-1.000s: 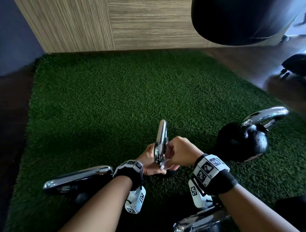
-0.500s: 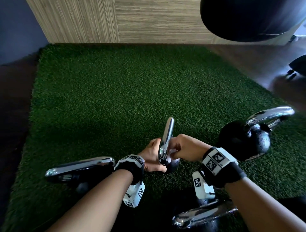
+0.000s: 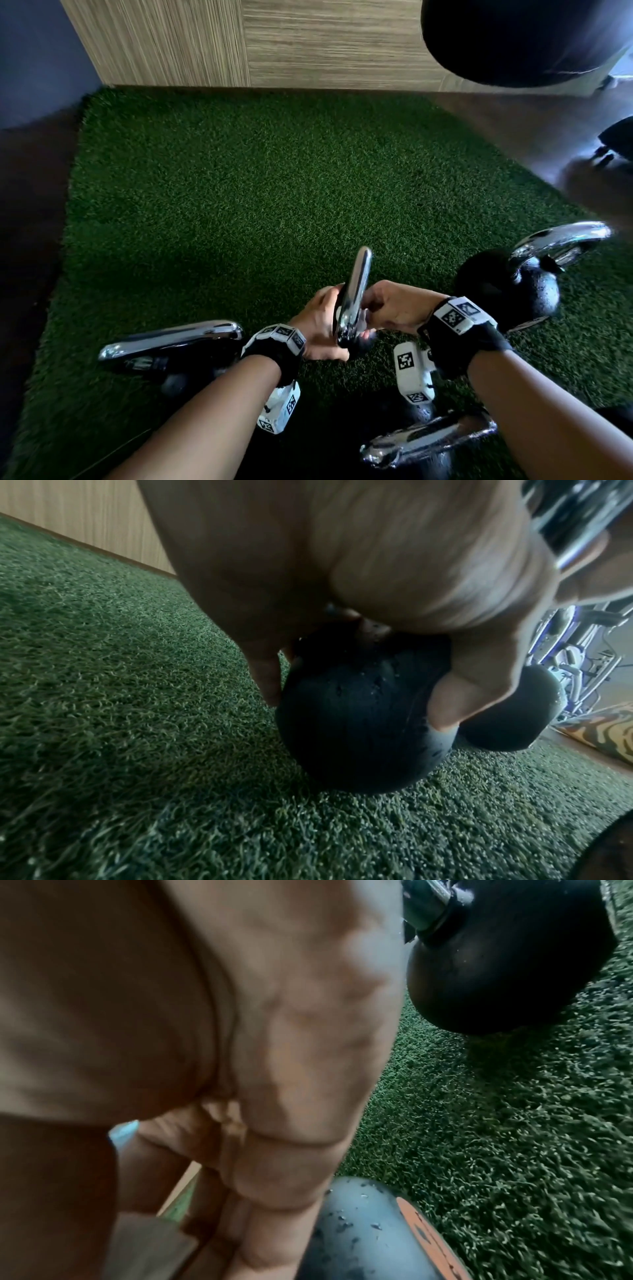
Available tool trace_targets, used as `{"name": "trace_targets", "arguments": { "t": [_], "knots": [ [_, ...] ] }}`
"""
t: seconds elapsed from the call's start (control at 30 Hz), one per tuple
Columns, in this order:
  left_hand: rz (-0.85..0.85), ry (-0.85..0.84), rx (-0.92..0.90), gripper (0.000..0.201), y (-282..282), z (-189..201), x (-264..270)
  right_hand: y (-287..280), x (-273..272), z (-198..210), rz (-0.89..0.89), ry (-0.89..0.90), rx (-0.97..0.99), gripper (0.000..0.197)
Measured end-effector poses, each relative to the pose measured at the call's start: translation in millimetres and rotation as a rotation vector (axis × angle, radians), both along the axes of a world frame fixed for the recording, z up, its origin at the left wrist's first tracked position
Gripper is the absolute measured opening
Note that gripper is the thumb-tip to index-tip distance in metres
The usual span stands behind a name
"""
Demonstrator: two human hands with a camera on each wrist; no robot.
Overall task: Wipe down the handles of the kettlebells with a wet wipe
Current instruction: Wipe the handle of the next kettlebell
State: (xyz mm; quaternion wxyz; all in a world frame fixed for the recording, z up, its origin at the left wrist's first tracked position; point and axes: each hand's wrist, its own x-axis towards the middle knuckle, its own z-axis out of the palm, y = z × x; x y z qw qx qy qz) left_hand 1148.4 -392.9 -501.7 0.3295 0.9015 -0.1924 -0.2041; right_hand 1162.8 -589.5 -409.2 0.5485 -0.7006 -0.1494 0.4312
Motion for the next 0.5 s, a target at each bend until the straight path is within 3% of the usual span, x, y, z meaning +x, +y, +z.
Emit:
{"name": "trace_targets", "arguments": {
  "t": [0.1,0.17,0.27,0.4,0.5],
  "knots": [
    [-0.029,0.009,-0.004,0.123,0.6,1.6,2.8,0.3,2.0,-8.1,-0.221,0.174,0.138,0.027],
    [-0.039,-0.009,0.002,0.119,0.7,1.1,2.8,0.7,2.7,-11.8,-0.244,0.238,0.165,0.026],
    [-0.051,-0.038,0.010,0.125,2.4,-4.2,1.8,2.0,4.4,-14.2,-0.204,0.224,0.164,0.023],
    [-0.061,-0.062,-0.034,0.129,0.6,-7.5,3.7,3.8,9.4,-19.0,-0.365,0.211,0.239,0.025],
    [-0.073,-0.110,-0.041,0.125,0.8,-10.5,3.5,3.3,6.2,-20.6,-0.388,0.240,0.285,0.026]
  ]
}}
